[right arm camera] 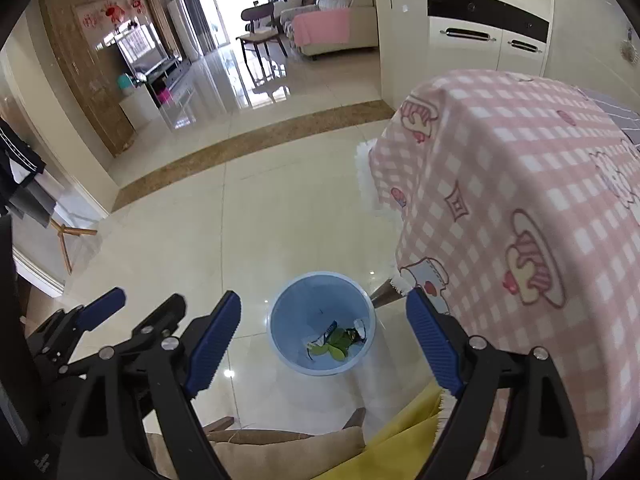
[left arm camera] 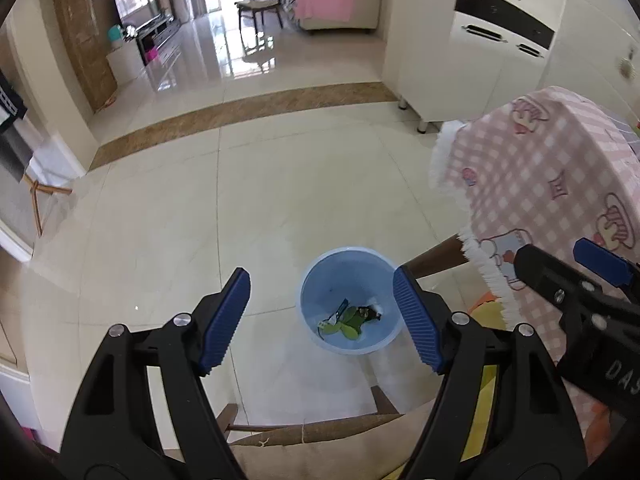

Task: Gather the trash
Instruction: 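Move both open tools back over the table toward the remaining trash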

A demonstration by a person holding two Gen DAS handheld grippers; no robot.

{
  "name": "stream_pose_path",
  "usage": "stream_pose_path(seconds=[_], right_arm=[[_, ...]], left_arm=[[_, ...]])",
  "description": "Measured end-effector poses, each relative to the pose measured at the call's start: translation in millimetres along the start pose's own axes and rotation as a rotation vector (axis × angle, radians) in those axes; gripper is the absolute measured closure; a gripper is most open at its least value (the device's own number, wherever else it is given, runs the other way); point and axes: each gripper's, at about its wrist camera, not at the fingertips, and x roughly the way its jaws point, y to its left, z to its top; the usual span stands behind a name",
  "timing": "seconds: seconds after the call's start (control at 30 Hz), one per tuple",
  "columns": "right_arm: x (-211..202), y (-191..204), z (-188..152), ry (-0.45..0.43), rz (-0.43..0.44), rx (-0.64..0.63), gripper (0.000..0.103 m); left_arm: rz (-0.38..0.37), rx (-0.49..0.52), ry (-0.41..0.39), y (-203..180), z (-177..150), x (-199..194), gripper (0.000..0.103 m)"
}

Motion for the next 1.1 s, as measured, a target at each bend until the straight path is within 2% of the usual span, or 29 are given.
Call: stream_pose_path(seconds=[0.23,0.53,0.6,0.73,0.9,1.1], right_arm=[[-46.0,-18.4,-5.6,-0.091,0.008,0.018,0.02],[-118.3,-52.0,-22.7,-0.234,-0.039,0.089,0.016],[-133.8,-65.1,-27.6,-0.271,-0.058,0.121,0.014],[-162.3,-103.1,-38.4,-0.326,-0.155,0.219,0.014],[-177.7,-149.9,-51.9,-0.32,-0.263,0.325,0.013],[-177.4,-201.7,-62.5,-0.291,-0.301,0.468,0.013]], left_arm=[[-0.047,0.043,-0.049,-22.8,4.9,-23.2,0.03],[-0.172,0.159,-0.167,-73.9,10.5,-71.8,0.027],[-0.199,0.192,-0.191,-89.1,10.9,-81.6,0.025],[-0.253,0.242,-0.216,-116.2,11.3,-95.5,0.024],[-0.337,0.321,-0.221,-158.3,16.1,-104.3,0.022],[-0.457,0.416,-0.211,-210.8,18.7,-108.3,0.021]])
